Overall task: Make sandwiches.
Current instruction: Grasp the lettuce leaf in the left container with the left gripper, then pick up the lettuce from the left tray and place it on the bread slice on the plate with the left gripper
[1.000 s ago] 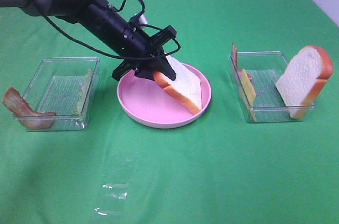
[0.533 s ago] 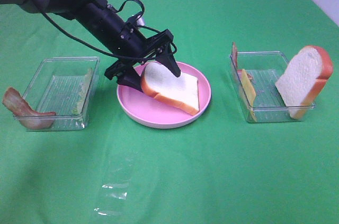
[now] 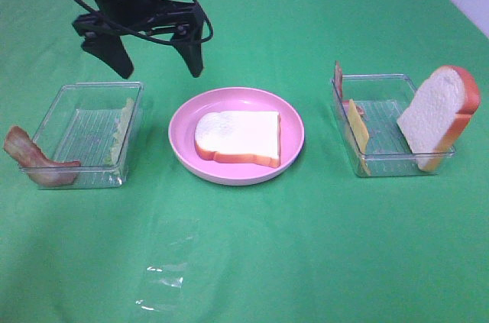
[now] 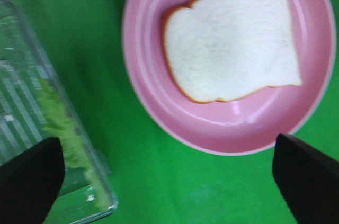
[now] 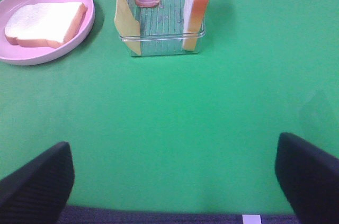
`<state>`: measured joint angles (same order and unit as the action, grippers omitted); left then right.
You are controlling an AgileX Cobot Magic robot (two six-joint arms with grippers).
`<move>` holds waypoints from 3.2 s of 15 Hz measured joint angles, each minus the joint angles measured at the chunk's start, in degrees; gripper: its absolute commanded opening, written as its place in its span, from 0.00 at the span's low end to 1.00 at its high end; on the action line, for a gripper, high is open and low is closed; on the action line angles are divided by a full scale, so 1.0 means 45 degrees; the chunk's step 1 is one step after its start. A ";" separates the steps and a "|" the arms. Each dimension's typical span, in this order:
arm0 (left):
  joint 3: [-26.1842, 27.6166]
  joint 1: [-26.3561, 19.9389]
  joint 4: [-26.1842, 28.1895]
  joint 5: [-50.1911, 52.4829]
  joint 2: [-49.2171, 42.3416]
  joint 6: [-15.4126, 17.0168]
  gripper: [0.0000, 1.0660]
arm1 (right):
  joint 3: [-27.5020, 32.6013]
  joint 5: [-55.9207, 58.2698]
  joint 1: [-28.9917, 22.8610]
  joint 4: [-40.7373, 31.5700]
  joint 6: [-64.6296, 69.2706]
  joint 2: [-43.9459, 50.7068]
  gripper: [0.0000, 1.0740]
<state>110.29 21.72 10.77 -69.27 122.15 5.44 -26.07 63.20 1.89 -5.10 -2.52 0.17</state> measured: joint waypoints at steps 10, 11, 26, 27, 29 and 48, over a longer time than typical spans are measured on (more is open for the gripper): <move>-0.1553 0.0051 -0.1948 -0.0153 -0.0369 0.1197 0.96 | 0.0000 0.0000 0.0000 -0.0025 0.0000 0.0000 0.92; -0.1553 0.0051 -0.1961 -0.0153 -0.0076 0.1197 0.96 | 0.0000 0.0000 0.0000 -0.0025 0.0000 0.0000 0.92; -0.1592 0.0051 -0.2394 -0.0153 0.1451 0.1197 0.52 | 0.0000 0.0000 0.0000 -0.0025 0.0000 0.0000 0.92; -0.1592 0.0051 -0.2394 -0.0153 0.1451 0.1197 0.49 | 0.0000 0.0000 0.0000 -0.0025 0.0000 0.0000 0.92; -0.1592 0.0051 -0.2394 -0.0153 0.1451 0.1197 0.49 | 0.0000 0.0000 0.0000 -0.0025 0.0000 0.0000 0.92; -0.1592 0.0153 -0.2394 -0.0153 -0.0751 0.1197 0.00 | 0.0000 0.0000 0.0000 -0.0025 0.0000 0.0000 0.92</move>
<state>103.13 22.40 0.00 -69.96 118.77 10.83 -26.07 63.20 1.89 -5.21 -2.52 0.17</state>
